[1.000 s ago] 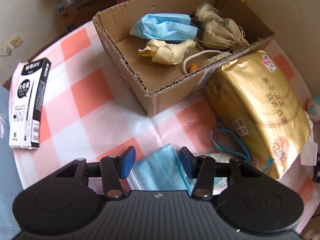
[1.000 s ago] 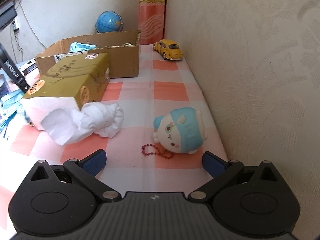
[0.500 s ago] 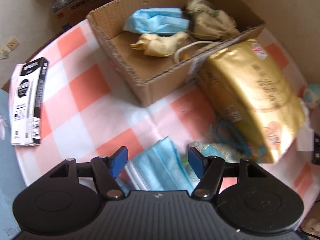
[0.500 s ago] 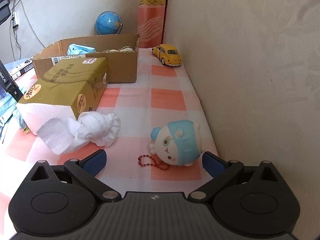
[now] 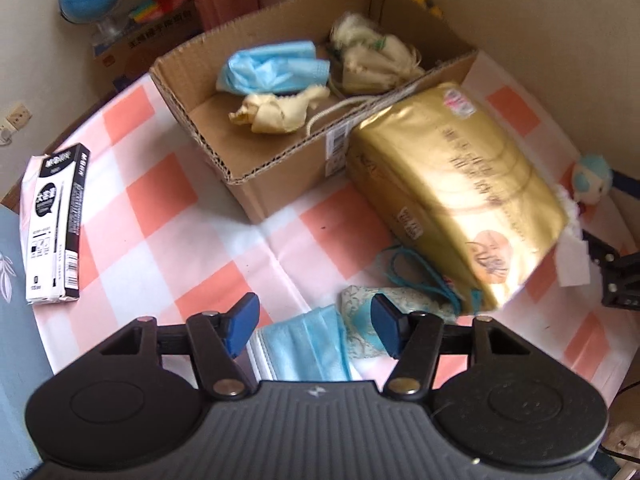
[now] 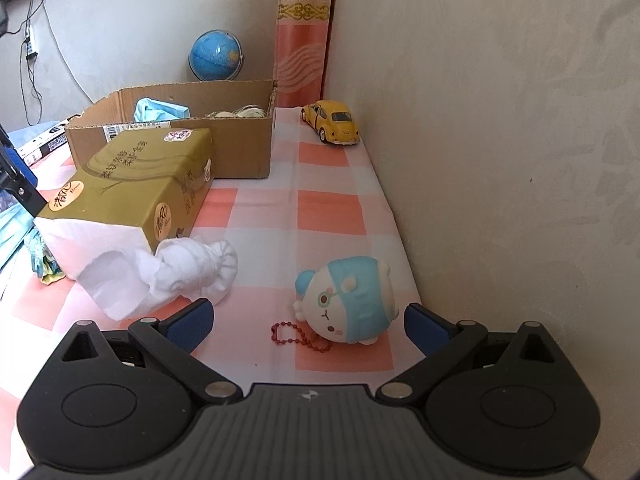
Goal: Organize soft objects
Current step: 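Close the left gripper on the blue face mask while the right gripper grasps the plush doll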
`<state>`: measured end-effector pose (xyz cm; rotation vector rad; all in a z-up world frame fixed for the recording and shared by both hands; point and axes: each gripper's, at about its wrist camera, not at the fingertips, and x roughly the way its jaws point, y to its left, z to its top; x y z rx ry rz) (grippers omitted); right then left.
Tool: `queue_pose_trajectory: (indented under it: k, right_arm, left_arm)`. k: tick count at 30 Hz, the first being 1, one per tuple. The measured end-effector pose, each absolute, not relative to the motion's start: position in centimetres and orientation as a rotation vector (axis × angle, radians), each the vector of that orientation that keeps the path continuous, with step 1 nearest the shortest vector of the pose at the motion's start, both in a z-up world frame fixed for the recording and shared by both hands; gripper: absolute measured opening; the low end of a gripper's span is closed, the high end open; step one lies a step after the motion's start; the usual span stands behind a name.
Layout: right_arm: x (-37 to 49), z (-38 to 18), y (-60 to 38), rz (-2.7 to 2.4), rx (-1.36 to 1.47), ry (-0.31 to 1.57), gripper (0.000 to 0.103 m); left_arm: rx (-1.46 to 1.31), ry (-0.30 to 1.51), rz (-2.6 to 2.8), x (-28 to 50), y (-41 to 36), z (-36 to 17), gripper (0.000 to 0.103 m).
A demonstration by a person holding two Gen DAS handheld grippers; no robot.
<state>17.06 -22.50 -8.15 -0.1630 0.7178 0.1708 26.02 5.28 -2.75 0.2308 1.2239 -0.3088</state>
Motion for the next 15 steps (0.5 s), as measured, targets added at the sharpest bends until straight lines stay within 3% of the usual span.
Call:
queue_pose_trajectory:
  k: [9, 15]
  right_arm:
    - [16.3, -7.6, -22.8, 0.165, -0.136, 0.679, 0.103]
    - [16.1, -7.2, -22.6, 0.165, -0.161, 0.661, 0.103]
  left_arm:
    - [0.257, 0.913, -0.112, 16.4, 4.2, -2.2, 0.063]
    - [0.123, 0.926, -0.026, 14.8, 4.8, -5.5, 0.063]
